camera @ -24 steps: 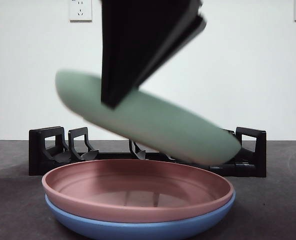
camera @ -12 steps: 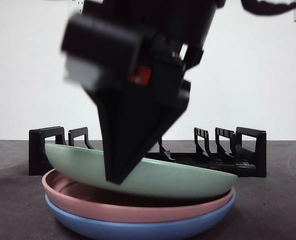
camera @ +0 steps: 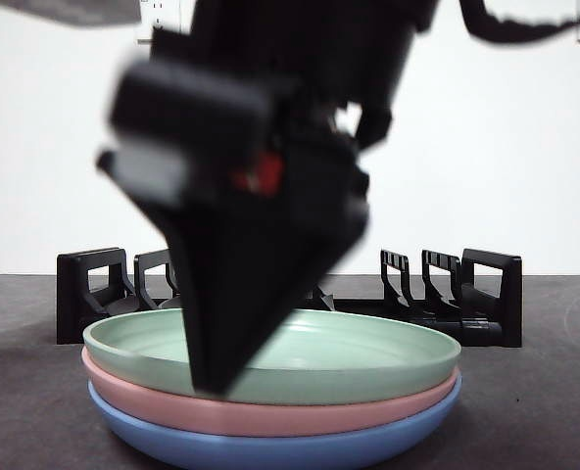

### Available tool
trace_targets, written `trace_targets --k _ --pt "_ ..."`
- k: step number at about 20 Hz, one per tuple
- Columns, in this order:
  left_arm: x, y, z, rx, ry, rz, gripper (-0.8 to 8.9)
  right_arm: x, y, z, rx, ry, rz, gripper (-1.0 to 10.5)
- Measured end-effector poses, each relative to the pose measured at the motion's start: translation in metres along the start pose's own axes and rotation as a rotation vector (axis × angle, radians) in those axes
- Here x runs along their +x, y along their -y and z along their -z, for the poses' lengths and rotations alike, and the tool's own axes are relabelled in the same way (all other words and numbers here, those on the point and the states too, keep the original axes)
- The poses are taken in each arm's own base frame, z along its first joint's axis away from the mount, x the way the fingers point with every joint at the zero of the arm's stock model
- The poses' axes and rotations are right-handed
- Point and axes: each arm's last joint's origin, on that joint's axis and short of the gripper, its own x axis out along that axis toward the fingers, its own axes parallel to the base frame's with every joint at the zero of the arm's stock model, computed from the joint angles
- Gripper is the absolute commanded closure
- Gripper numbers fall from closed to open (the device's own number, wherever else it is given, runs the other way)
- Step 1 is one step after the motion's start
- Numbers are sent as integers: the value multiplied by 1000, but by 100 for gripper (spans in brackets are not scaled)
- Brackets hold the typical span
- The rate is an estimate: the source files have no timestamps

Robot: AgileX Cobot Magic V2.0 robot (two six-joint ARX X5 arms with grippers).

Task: Place the plate

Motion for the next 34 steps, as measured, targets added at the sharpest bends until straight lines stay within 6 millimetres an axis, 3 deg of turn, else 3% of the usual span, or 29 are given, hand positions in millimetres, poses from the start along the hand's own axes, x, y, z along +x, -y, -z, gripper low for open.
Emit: trace_targets --k 3,5,7,11,15,20,21,23,24,34 --pt "0 0 0 0 0 0 535 -47 15 -17 42 154 35 712" --pt "0 0 0 0 0 0 535 -84 34 -11 109 272 105 711" --pt "0 0 0 -1 3 1 535 -105 64 9 217 277 207 711" --pt "0 2 -7 -13 64 24 535 -124 130 56 494 253 339 703" --pt "5 7 -16 -23 119 43 535 -152 175 112 754 294 437 658" --pt "26 16 -29 14 116 38 535 -192 181 162 918 378 569 659" --pt "32 18 -31 38 108 29 541 -195 180 164 925 387 575 664" --pt "42 21 -33 90 81 17 784 -194 179 165 927 375 552 928" --pt "43 21 -33 100 73 14 807 -192 179 166 925 360 543 926" --pt "41 21 -34 119 90 17 806 -192 172 169 938 332 516 926"
